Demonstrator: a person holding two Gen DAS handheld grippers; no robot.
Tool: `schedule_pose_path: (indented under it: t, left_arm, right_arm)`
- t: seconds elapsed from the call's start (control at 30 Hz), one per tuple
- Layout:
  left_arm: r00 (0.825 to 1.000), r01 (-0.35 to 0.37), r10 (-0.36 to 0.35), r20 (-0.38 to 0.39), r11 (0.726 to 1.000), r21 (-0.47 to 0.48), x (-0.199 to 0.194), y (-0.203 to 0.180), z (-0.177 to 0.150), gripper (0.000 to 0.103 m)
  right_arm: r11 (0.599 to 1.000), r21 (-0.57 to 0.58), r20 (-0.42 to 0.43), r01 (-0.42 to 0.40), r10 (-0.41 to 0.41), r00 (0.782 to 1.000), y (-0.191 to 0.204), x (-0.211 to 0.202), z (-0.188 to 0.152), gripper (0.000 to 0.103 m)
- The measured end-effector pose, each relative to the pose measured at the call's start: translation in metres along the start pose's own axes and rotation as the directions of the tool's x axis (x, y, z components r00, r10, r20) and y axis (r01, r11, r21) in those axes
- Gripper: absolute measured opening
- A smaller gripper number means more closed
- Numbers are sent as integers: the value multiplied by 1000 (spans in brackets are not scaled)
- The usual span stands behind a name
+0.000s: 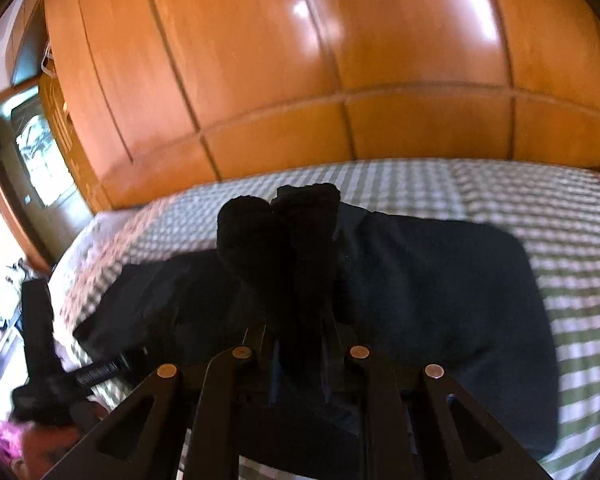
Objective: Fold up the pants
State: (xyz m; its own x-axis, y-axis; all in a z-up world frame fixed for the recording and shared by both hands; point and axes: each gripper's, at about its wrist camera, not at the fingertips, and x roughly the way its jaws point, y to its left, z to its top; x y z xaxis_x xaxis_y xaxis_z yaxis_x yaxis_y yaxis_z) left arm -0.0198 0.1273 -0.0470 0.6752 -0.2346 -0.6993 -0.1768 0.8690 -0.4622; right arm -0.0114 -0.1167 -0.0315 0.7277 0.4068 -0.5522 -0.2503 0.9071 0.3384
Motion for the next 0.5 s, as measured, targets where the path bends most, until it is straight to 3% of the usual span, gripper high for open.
schedule_pose_path:
  t: [0.13, 0.3, 0.37, 0.43, 0.5]
  left_arm:
    - [997, 71, -71, 4, 997, -33, 0, 2, 0, 54]
    - [978, 209, -210, 0, 972, -106, 3, 4, 0, 54]
    - [968, 251, -252, 2, 963, -100, 4, -1, 1, 61]
    - [950, 310, -313, -10, 945, -101, 6, -8, 3, 66]
    - [919, 386, -392, -43, 916, -112, 12, -18, 5, 70]
  right_arm:
    - [1000, -30, -59, 2, -4, 998, 5, 20, -17, 20]
    - [999, -1, -97, -35, 35, 995, -2, 22, -35, 31]
    - [995, 1, -90, -95, 95, 991, -3, 15, -39, 56]
    - [987, 15, -75, -157, 158, 985, -6, 3, -43, 65]
    - [981, 18, -44, -192, 193, 980, -10, -13, -47, 65]
